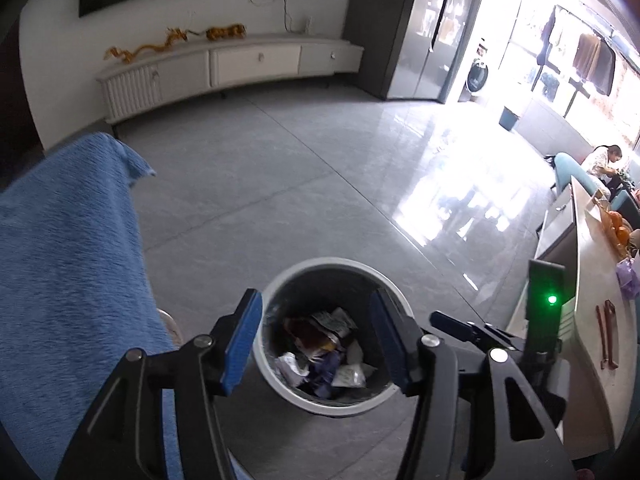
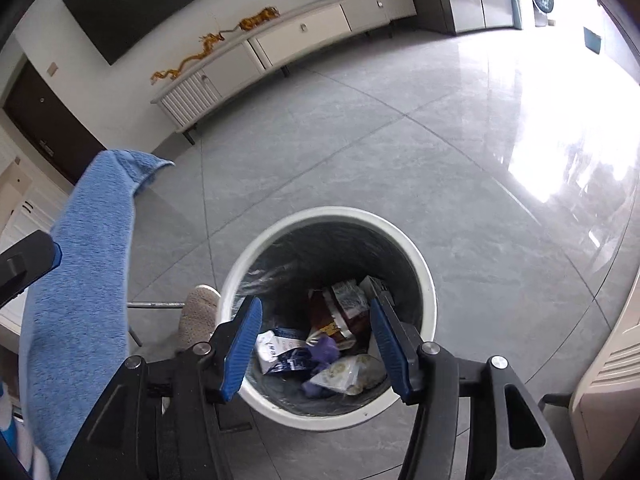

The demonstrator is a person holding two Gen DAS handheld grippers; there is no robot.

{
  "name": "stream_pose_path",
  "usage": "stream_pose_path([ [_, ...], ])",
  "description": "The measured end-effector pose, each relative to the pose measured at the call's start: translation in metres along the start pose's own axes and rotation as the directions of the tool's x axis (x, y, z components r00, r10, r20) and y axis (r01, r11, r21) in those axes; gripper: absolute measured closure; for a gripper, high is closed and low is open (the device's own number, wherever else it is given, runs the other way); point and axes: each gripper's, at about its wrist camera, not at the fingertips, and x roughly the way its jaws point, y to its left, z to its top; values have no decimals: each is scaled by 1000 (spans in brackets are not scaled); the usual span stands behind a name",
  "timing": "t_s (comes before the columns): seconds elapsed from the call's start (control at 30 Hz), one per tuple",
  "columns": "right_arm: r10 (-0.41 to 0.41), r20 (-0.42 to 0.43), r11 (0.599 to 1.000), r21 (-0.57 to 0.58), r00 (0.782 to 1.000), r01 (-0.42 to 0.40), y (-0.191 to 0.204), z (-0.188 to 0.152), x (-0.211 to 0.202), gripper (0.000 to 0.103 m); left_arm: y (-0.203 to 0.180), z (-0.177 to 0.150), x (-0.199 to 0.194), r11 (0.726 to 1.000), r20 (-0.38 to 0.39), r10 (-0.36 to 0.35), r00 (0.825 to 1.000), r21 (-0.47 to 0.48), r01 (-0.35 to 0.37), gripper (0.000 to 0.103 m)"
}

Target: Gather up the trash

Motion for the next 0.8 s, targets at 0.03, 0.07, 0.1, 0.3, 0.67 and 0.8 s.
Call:
stream_pose_path([
  [0.03, 1, 13, 1000, -8, 1000, -1, 5, 0, -5, 47, 3, -2, -9, 1000, 21, 15, 1000, 2, -15, 49],
  [0.07, 3, 26, 1000, -18, 1000, -2, 11, -2, -11, 45, 5, -4, -17, 1000, 40, 30, 999, 5, -30, 49],
  [0.1, 8, 44, 999, -33, 999, -7, 18, -3, -19, 44, 11, -6, -28, 998, 65, 55, 996, 7, -56, 49],
  [0.3, 31, 104, 993, -121, 994, -18, 61, -10, -50, 41, 47, -23, -74, 986, 110, 165, 980, -38, -161, 49],
  [0.67, 143, 177, 935, -348, 974, -74, 174, -29, -105, 33, 142, -70, -186, 893, 170, 426, 889, -239, -382, 44],
  [0.8, 187, 178, 904, -417, 966, -98, 216, -38, -115, 29, 177, -94, -226, 851, 180, 497, 849, -293, -436, 40],
])
